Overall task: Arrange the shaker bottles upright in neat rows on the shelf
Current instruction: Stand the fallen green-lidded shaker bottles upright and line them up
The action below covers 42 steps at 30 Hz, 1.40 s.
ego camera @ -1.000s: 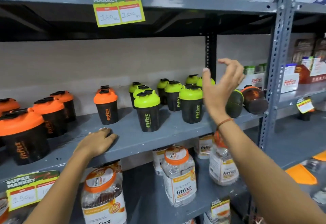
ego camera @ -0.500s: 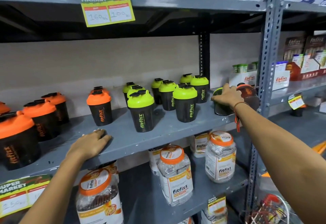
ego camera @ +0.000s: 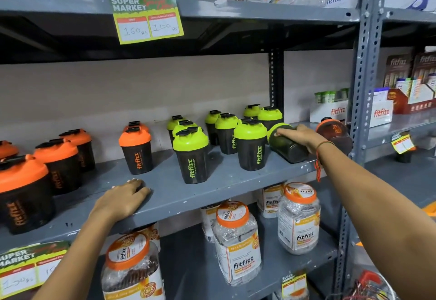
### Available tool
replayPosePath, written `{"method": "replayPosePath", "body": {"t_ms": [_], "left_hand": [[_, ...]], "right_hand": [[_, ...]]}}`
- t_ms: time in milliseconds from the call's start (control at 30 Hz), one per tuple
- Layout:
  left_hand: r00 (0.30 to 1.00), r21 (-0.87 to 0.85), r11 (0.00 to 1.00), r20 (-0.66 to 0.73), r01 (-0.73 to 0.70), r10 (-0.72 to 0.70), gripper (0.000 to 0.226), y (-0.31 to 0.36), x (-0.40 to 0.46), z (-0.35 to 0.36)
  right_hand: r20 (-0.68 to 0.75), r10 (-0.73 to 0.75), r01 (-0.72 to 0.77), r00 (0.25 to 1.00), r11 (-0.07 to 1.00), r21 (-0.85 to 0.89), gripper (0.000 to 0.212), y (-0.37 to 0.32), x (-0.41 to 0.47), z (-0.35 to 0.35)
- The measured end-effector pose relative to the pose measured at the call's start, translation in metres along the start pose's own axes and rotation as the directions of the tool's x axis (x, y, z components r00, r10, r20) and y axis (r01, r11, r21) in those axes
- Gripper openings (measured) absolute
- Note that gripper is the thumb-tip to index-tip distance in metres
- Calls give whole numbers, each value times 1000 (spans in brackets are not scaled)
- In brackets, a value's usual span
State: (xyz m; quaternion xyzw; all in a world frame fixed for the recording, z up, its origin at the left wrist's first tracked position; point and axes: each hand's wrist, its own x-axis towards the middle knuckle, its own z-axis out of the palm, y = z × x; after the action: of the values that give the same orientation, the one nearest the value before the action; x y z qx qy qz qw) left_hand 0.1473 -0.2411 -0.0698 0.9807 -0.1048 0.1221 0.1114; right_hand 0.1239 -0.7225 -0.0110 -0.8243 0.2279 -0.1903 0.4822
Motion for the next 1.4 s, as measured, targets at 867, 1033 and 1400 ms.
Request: {"method": "replayPosePath", "body": {"t_ms": [867, 1033, 1400], "left_hand": [[1000, 2, 1000, 11, 3, -3, 45, 1, -3, -3], [1000, 1, 1000, 16, -12, 12, 46, 2, -4, -4], [999, 3, 1000, 30, -20, 20, 50, 1, -4, -4]], "right_hand": [[-593, -336, 407, 732, 913, -15, 98, 25, -18, 46], [-793, -323, 545, 517, 838, 14, 67, 14, -21, 8], [-402, -168, -118, 900, 793, -597, 77, 16, 25, -66]]}}
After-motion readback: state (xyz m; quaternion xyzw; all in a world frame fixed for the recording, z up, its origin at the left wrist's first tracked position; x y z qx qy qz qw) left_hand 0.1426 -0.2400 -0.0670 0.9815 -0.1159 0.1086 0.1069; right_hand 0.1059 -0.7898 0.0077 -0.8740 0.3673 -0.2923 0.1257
